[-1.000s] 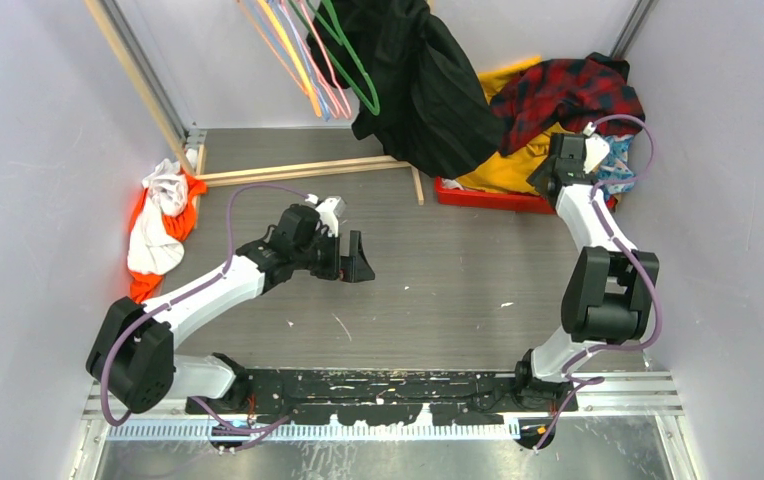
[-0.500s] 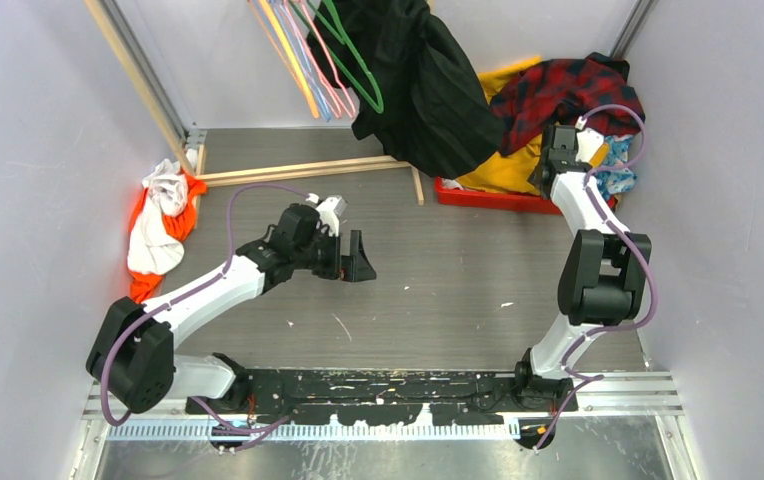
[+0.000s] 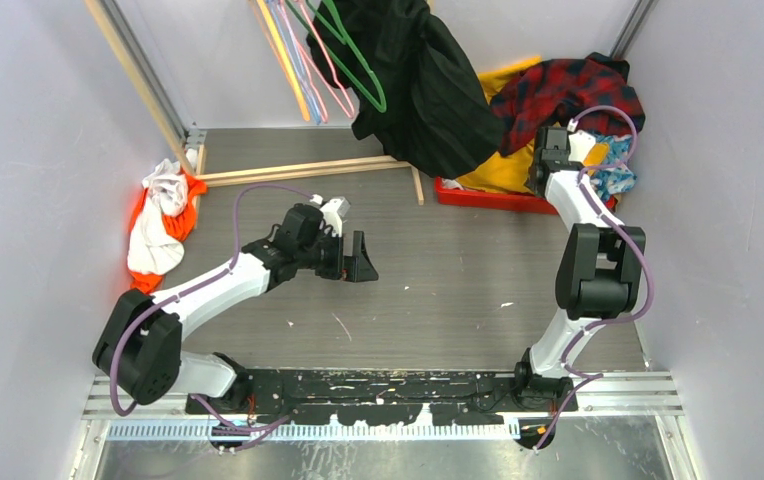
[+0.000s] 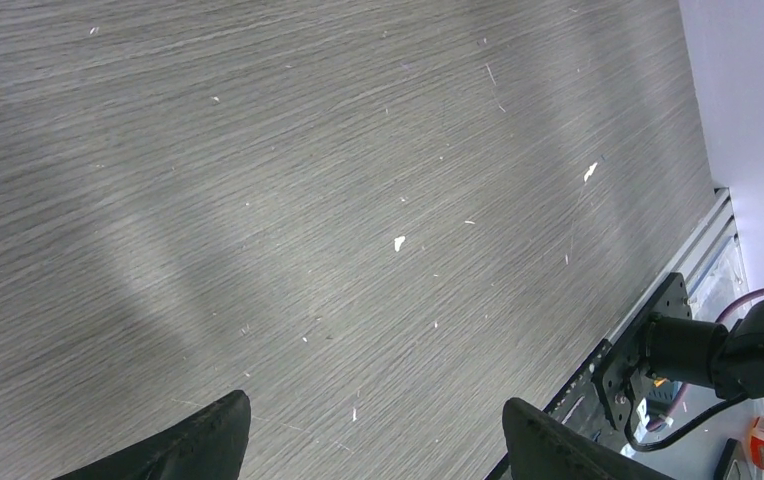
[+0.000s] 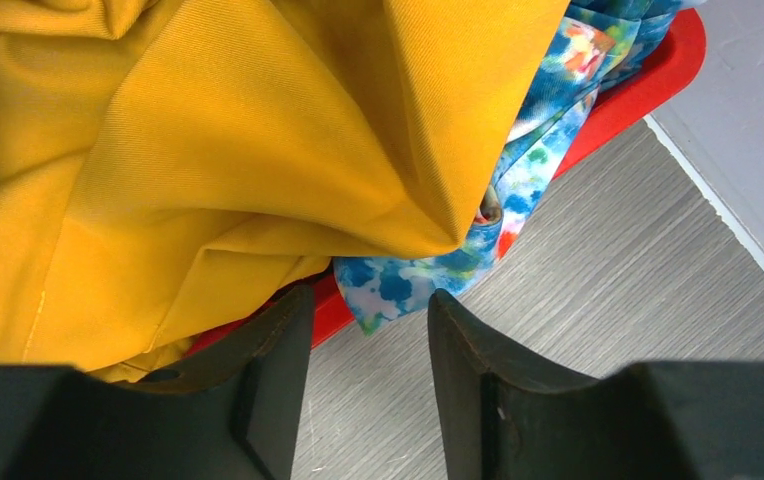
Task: Place the skirt on the hanger
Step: Pick up the skirt from the bin.
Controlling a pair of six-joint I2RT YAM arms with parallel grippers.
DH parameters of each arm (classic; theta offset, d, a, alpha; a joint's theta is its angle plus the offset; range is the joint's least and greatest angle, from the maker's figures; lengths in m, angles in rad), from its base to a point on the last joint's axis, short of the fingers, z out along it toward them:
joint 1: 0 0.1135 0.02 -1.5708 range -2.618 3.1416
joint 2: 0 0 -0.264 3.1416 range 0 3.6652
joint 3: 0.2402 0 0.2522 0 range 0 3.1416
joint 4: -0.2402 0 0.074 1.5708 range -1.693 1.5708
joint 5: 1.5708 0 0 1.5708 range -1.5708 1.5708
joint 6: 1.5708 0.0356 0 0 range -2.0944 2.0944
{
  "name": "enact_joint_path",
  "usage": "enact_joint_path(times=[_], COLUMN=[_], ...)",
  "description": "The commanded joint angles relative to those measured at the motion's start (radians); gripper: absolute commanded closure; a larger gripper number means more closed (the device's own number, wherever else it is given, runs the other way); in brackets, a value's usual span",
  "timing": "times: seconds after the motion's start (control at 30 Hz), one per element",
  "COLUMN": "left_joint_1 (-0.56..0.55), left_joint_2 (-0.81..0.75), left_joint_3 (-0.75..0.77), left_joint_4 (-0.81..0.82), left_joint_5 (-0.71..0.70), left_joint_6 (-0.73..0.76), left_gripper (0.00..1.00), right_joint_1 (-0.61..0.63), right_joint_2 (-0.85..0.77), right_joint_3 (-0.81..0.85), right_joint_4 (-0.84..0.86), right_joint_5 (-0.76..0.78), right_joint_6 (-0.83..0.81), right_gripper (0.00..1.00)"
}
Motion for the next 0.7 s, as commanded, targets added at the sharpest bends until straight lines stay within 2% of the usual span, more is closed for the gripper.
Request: enact_joint_path(times=[0.0, 0.33, 0.4, 0.53, 0.6, 0.67], left_joint_1=[0.006, 0.007, 0.008, 0.008, 0.009, 0.008], left_joint_2=[-0.006, -0.004, -0.004, -0.008, -0.009, -0.014], left_joint_3=[0.014, 0.013, 0.013, 0.015, 0.016, 0.020], left_joint_4=[0.055, 0.059, 0.060, 0.058, 0.054, 0.047], left_joint_5=[0.025, 0.030, 0.032, 0.034, 0.032, 0.031], left_joint_6=[0.000, 0.002, 0.000, 0.001, 0.002, 0.002], left_gripper=[0.07, 0.08, 0.08, 0.08, 0.09, 0.09], right_joint_1=[0.005, 0.004, 0.004, 0.002, 0.002, 0.002], right_joint_2=[0.013, 0.043, 0.045, 0.025, 0.007, -0.024], right_joint_3=[0.037, 0.048, 0.054, 0.057, 0.067, 0.067], right_joint_4=[0.021, 0.007, 0.002, 0.002, -0.002, -0.004], right_joint_5=[0.059, 0.093, 0.097, 0.107, 0.105, 0.095], right_joint_6=[-0.020, -0.031, -0.034, -0.032, -0.034, -0.032], right_gripper=[0.51, 0.54, 0.61, 0.82, 0.98, 0.99])
